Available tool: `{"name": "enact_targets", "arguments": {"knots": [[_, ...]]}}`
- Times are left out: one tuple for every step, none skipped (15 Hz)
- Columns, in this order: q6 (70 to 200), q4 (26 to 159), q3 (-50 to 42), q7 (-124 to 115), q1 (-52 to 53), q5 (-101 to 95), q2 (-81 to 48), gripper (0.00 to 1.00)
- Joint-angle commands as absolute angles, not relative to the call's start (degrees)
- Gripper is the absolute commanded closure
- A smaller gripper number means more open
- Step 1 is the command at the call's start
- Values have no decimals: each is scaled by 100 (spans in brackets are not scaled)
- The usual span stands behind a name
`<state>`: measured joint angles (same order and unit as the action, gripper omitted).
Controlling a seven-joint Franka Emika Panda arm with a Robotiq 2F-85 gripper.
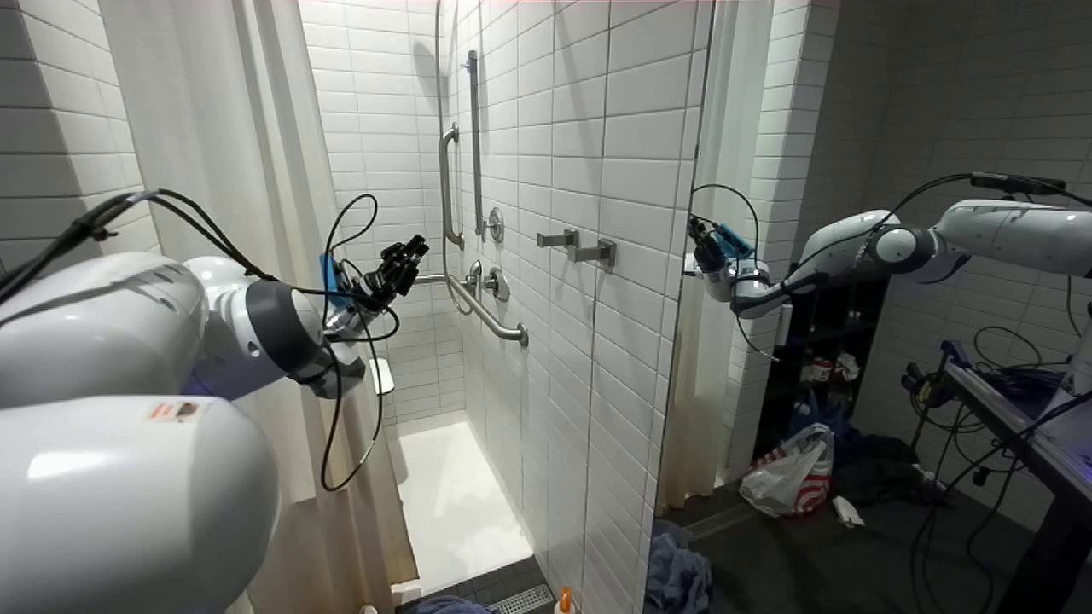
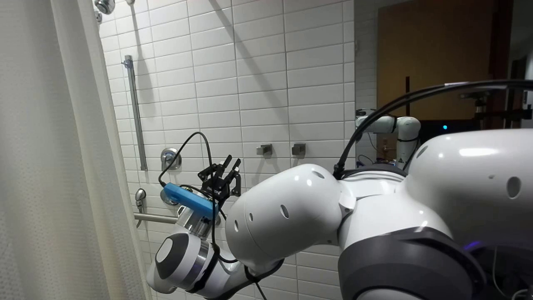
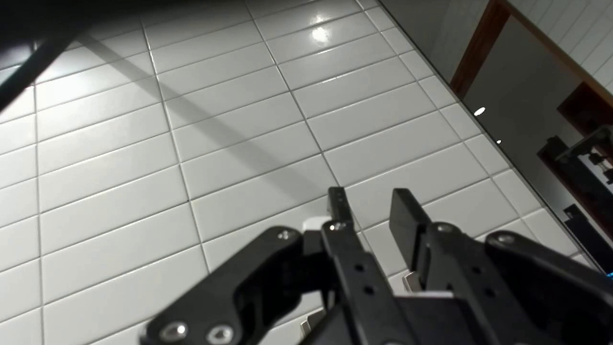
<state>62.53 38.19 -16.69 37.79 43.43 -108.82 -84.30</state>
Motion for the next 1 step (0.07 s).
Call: {"name": "enact_targets", "arguments": {"knots": [[6213,3915,-1578,3741,4324,-10957,-8370,70]]}}
